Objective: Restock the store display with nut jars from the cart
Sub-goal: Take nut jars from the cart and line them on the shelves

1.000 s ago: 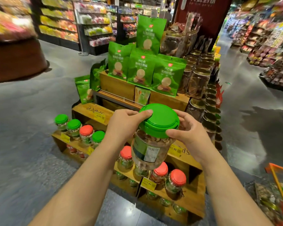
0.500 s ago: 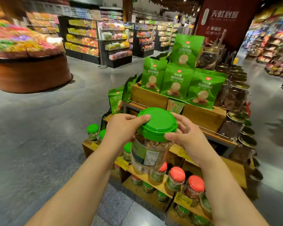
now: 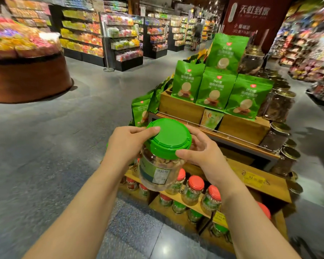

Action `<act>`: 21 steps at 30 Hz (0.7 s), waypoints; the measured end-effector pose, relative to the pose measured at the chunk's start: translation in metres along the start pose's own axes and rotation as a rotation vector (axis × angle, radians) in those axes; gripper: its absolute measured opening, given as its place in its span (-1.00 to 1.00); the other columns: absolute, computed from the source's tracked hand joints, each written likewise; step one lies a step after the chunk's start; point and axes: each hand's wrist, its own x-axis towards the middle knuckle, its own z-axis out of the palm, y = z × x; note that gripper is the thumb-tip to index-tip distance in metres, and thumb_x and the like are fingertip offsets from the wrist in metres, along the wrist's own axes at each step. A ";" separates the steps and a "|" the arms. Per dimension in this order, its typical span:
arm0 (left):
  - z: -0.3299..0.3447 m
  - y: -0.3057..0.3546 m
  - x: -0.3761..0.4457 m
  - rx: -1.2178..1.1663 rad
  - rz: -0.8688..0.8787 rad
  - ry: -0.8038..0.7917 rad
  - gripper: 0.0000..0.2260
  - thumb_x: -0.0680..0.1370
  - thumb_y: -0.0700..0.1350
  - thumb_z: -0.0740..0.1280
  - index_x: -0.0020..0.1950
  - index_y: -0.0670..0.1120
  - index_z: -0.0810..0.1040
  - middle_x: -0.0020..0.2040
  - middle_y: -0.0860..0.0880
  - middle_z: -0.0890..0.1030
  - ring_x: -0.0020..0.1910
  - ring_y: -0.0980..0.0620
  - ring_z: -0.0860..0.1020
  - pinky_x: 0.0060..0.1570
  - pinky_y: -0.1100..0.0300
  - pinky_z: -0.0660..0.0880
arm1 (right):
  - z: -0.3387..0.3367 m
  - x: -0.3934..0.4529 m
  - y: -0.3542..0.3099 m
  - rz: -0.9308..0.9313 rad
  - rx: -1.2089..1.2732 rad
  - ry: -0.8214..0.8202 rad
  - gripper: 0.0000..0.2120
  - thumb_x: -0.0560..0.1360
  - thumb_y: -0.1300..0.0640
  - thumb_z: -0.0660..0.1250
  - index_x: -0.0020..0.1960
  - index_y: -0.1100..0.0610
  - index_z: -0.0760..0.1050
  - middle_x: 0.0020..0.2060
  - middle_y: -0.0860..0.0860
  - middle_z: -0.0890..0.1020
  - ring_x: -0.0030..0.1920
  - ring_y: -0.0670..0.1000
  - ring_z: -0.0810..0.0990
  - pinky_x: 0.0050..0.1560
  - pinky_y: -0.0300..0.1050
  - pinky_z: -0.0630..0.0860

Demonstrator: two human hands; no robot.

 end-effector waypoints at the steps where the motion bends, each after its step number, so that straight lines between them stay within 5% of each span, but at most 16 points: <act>1: -0.005 -0.004 0.004 -0.019 -0.008 -0.005 -0.71 0.33 0.24 0.58 -0.15 0.06 0.78 -0.31 -0.01 0.70 -0.39 0.07 0.55 -0.31 0.14 0.42 | 0.006 0.002 0.001 0.010 -0.006 0.013 -0.13 0.08 -0.18 0.72 0.35 -0.19 0.50 0.27 -0.11 0.64 0.29 0.02 0.61 0.35 0.23 0.50; 7: -0.018 -0.016 0.030 -0.056 -0.054 -0.046 -0.73 0.35 0.20 0.59 -0.16 0.03 0.78 -0.24 0.02 0.73 -0.30 0.04 0.61 -0.28 0.18 0.44 | 0.022 0.020 0.007 0.039 -0.025 0.034 -0.09 0.06 -0.23 0.72 0.34 -0.08 0.47 0.26 -0.12 0.64 0.29 0.02 0.61 0.33 0.23 0.52; 11: -0.023 -0.022 0.055 -0.047 -0.073 -0.079 -0.61 0.22 0.31 0.56 -0.15 0.07 0.78 -0.16 -0.01 0.75 -0.10 -0.04 0.72 -0.03 -0.09 0.64 | 0.028 0.048 0.011 0.039 -0.032 0.020 -0.19 0.13 -0.10 0.70 0.32 -0.07 0.51 0.23 -0.15 0.66 0.27 0.01 0.62 0.32 0.23 0.53; 15: -0.033 -0.025 0.087 -0.018 -0.055 -0.022 -0.55 0.17 0.38 0.52 -0.17 0.07 0.78 -0.19 -0.09 0.74 -0.23 -0.06 0.66 -0.16 -0.05 0.56 | 0.037 0.084 0.018 0.022 -0.007 -0.017 -0.28 0.23 0.04 0.68 0.33 -0.04 0.50 0.20 -0.16 0.67 0.25 -0.03 0.64 0.28 0.08 0.58; 18: -0.044 -0.026 0.119 -0.010 -0.049 0.011 -0.54 0.18 0.37 0.53 -0.18 0.03 0.77 -0.14 -0.17 0.74 -0.06 -0.28 0.69 -0.05 -0.26 0.60 | 0.048 0.120 0.022 0.005 0.026 -0.069 -0.24 0.23 0.06 0.67 0.38 0.00 0.47 0.22 -0.13 0.67 0.25 -0.01 0.64 0.16 -0.07 0.62; 21: -0.056 -0.024 0.154 0.010 -0.051 0.030 -0.54 0.18 0.37 0.53 -0.18 0.03 0.77 -0.15 -0.18 0.73 -0.04 -0.28 0.70 0.00 -0.32 0.59 | 0.055 0.161 0.025 -0.009 0.043 -0.108 -0.24 0.27 0.07 0.67 0.41 0.03 0.46 0.26 -0.06 0.65 0.26 0.04 0.64 0.20 0.01 0.59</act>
